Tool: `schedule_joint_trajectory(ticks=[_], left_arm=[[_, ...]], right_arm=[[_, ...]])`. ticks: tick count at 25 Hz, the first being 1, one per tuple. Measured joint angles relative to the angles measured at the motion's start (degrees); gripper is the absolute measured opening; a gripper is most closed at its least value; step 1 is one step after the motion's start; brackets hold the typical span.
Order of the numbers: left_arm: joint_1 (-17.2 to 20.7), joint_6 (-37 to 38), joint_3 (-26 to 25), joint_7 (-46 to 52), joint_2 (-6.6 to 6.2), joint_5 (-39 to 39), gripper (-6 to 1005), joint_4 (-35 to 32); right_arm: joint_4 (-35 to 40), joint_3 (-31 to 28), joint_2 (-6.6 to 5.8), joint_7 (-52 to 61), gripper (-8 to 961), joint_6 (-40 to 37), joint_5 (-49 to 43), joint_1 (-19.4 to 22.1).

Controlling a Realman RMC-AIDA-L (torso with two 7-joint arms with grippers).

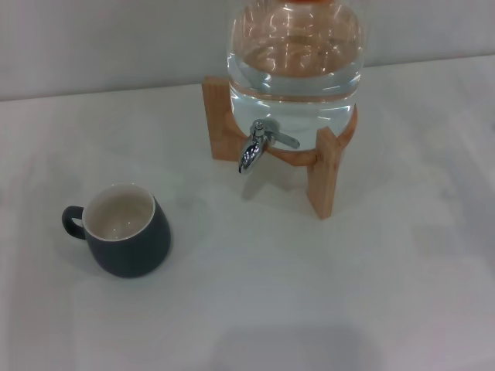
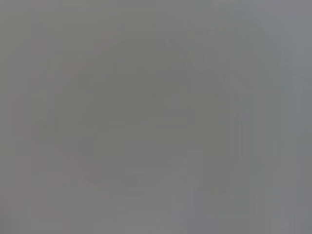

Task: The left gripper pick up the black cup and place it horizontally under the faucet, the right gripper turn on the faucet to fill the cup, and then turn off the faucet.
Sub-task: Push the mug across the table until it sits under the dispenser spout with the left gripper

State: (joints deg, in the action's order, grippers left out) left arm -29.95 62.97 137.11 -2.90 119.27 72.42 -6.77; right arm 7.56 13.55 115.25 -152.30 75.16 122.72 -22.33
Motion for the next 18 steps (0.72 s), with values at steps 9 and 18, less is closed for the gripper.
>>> schedule_joint_trajectory(ticks=[9, 18], left_arm=[[1.98, 0.43, 0.00, -0.05, 0.10, -4.08, 403, 0.37], [2.81, 0.52, 0.00, -0.58, 0.18, -6.61, 407, 0.44]], right_arm=[[-1.29, 0.21, 0.07, -0.06, 855, 0.01, 0.04, 0.13], [-1.36, 0.34, 0.07, -0.09, 855, 0.19, -0.23, 0.22]])
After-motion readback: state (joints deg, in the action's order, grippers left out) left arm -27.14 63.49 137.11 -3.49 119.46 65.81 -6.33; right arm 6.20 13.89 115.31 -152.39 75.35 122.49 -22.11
